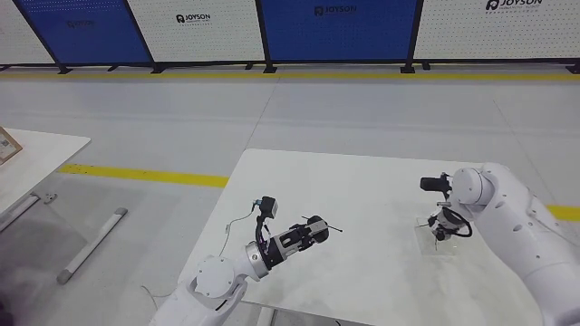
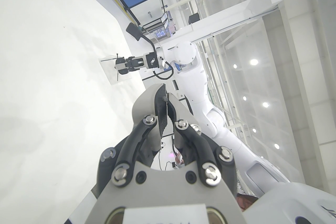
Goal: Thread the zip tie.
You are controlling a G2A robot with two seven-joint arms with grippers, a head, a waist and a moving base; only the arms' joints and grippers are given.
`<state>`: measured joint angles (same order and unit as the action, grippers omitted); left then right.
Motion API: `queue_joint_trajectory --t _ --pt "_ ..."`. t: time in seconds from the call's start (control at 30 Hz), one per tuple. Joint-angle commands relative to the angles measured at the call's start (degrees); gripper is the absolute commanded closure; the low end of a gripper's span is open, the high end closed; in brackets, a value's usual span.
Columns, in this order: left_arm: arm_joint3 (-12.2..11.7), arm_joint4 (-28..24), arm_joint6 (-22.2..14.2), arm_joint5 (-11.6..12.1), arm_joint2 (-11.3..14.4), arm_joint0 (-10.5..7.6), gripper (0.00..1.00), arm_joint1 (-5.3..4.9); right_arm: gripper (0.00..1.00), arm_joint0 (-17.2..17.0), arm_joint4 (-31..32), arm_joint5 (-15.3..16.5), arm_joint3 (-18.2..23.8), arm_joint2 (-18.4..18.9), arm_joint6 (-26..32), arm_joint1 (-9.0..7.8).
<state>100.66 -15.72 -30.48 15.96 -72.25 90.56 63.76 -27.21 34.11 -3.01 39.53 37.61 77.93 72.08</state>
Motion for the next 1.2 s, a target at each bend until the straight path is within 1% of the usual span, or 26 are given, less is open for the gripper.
queue_joint_trajectory --t 0.0,0.1,0.2,0.23,0.3,0.4,0.43,0.5,0.53,0.57,0.63,0.67,1.17 --pt "0.00 0.00 0.00 0.00 0.00 0.00 1.00 0.00 1.00 -0.39 0.48 -0.50 1.19 0.54 -0.45 -0.36" --pt "0.00 0.00 0.00 0.00 0.00 0.00 1.00 0.00 1.00 -1.24 1.18 -0.80 3.52 1.64 -0.50 -1.17" --pt "0.00 0.00 0.00 0.00 0.00 0.00 1.00 0.00 1.00 -2.81 2.09 -1.55 7.36 3.65 -0.50 -2.56" --pt "0.00 0.00 0.00 0.00 0.00 0.00 1.00 0.00 1.00 -3.89 2.42 -2.49 9.35 4.82 -0.75 -3.28" --pt "0.00 0.00 0.00 0.00 0.00 0.00 1.00 0.00 1.00 -5.78 3.22 -2.96 13.27 6.68 -0.80 -4.50" --pt "0.00 0.00 0.00 0.00 0.00 0.00 1.00 0.00 1.00 -10.20 4.79 -4.29 21.02 10.82 -0.72 -6.88" --pt "0.00 0.00 0.00 0.00 0.00 0.00 1.00 0.00 1.00 -12.24 5.64 -5.33 24.43 12.73 -0.79 -7.85" --pt "0.00 0.00 0.00 0.00 0.00 0.00 1.00 0.00 1.00 -15.53 6.89 -6.63 29.60 15.54 -1.06 -9.17" --pt "0.00 0.00 0.00 0.00 0.00 0.00 1.00 0.00 1.00 -17.34 7.38 -7.60 32.11 17.11 -2.03 -9.77" --pt "0.00 0.00 0.00 0.00 0.00 0.00 1.00 0.00 1.00 -19.89 7.77 -9.04 35.37 19.21 -3.69 -10.46" --pt "0.00 0.00 0.00 0.00 0.00 0.00 1.00 0.00 1.00 -23.36 8.27 -9.26 39.52 21.63 -5.01 -11.34" --pt "0.00 0.00 0.00 0.00 0.00 0.00 1.00 0.00 1.00 -24.28 8.65 -9.41 40.40 22.27 -5.19 -11.58" --pt "0.00 0.00 0.00 0.00 0.00 0.00 1.00 0.00 1.00 -24.28 8.65 -9.41 40.40 22.27 -5.19 -11.58"
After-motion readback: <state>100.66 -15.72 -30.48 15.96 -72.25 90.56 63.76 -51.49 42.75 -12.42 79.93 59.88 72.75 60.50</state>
